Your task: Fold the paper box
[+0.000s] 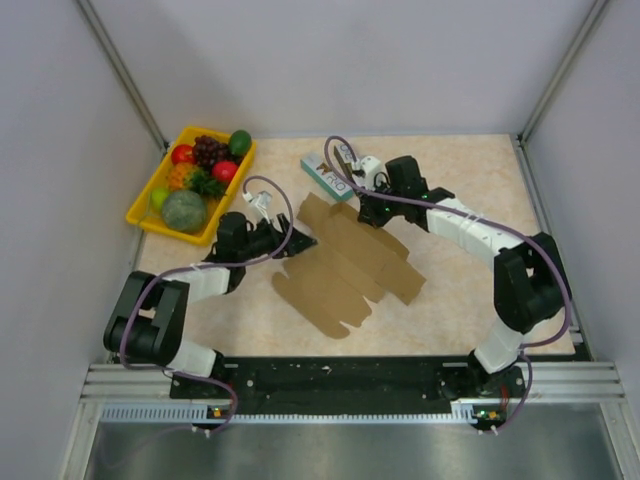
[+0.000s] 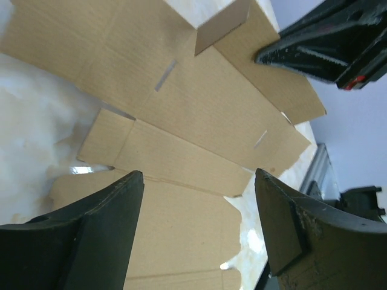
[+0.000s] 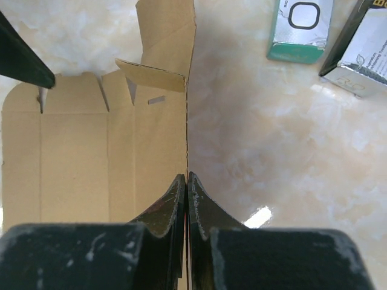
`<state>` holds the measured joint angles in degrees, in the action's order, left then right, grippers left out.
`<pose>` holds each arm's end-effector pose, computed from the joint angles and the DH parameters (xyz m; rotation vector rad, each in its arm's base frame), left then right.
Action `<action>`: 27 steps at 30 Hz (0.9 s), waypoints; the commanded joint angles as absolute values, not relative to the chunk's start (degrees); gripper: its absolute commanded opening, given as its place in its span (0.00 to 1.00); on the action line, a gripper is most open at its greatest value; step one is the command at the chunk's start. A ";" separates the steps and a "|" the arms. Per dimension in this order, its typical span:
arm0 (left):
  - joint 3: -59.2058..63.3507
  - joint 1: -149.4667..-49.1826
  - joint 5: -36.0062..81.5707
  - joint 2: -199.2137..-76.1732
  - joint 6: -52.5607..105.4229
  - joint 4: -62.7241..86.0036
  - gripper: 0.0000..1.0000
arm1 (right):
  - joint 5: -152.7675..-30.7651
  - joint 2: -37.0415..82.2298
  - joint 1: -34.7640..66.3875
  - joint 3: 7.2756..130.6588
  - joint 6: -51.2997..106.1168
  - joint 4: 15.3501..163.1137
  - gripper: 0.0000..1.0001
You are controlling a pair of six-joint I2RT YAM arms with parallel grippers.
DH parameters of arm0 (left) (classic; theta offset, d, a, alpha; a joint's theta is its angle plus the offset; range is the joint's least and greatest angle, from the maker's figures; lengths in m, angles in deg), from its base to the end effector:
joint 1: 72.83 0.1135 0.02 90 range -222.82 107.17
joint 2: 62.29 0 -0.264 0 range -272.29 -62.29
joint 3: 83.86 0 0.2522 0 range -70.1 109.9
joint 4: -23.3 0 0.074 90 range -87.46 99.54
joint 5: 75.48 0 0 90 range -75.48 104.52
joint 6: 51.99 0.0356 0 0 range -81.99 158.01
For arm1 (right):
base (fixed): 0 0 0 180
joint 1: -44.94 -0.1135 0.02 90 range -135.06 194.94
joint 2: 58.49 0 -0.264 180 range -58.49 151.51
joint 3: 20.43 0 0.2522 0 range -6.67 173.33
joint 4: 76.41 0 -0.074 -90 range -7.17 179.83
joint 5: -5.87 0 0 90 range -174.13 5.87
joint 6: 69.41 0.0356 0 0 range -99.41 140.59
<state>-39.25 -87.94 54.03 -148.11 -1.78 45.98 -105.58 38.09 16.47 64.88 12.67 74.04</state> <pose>0.2709 -0.0966 0.1784 0.0762 2.0314 -1.2800 0.3267 0.1920 0.2564 -0.9036 2.1135 0.6137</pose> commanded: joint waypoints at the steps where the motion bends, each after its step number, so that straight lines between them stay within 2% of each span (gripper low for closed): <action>1: -36.97 -88.20 46.87 -143.59 6.27 38.57 0.74 | -102.58 38.28 15.14 64.35 9.96 77.26 0.00; 3: -34.34 -88.64 45.03 -145.16 9.78 36.61 0.67 | -102.93 38.28 15.14 64.26 9.87 77.26 0.00; 11: -26.60 -90.75 41.59 -154.82 13.57 32.92 0.66 | -104.43 38.37 15.14 65.05 9.70 77.35 0.00; 20: -23.34 -94.18 37.82 -160.46 14.72 32.91 0.73 | -102.76 38.28 14.35 64.70 9.34 77.87 0.00; 23: -23.16 -94.71 36.76 -160.81 16.21 32.30 0.73 | -102.85 38.19 14.26 64.88 9.26 77.79 0.00; 25: -23.16 -94.97 36.58 -160.99 16.48 31.78 0.68 | -102.67 38.19 14.26 64.88 9.34 77.79 0.00; 27: -24.30 -95.50 34.58 -160.20 17.18 32.12 0.68 | -102.76 38.28 14.26 64.79 9.26 77.70 0.00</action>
<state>-25.15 -94.69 37.96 -160.41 14.59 31.25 -103.02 38.20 15.07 64.20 10.11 75.30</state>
